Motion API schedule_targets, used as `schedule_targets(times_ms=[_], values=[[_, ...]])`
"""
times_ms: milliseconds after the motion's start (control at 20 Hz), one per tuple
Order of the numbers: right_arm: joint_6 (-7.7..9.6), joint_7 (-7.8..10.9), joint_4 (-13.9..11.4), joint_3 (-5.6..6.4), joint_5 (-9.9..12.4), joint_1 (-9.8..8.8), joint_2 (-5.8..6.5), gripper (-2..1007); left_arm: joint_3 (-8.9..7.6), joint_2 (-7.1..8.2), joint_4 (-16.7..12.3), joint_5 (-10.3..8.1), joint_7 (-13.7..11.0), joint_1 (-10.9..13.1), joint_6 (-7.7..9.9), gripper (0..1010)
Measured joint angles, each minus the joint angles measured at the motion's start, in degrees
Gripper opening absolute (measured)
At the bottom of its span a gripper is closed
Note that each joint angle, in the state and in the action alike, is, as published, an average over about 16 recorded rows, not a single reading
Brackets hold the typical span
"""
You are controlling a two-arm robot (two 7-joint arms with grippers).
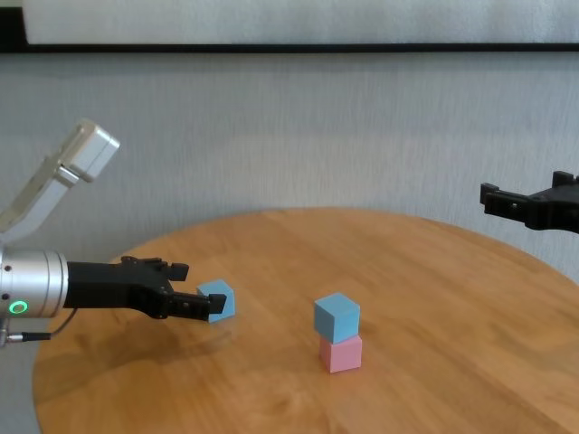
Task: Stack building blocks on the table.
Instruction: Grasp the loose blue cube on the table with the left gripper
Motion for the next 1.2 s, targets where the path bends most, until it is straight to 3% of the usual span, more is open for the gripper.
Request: schedule_targets(times_ms=[750, 950, 1200], values=[[0.0, 0.0, 0.0, 0.0, 0.0, 0.0, 0.0, 1004, -0.56, 0.75, -3.24, 0.36, 0.37, 1.52, 1.49, 1002], [0.0, 0.0, 0.0, 0.0, 0.0, 0.0, 0.0, 1004, -0.46, 1.69, -6.88, 0.03, 1.06, 3.15, 3.13, 1001], [0.0, 0.0, 0.0, 0.0, 0.0, 0.0, 0.0, 1004, -0.54, 3.34, -13.47, -0.41, 2.25, 6.1, 6.09, 1001]])
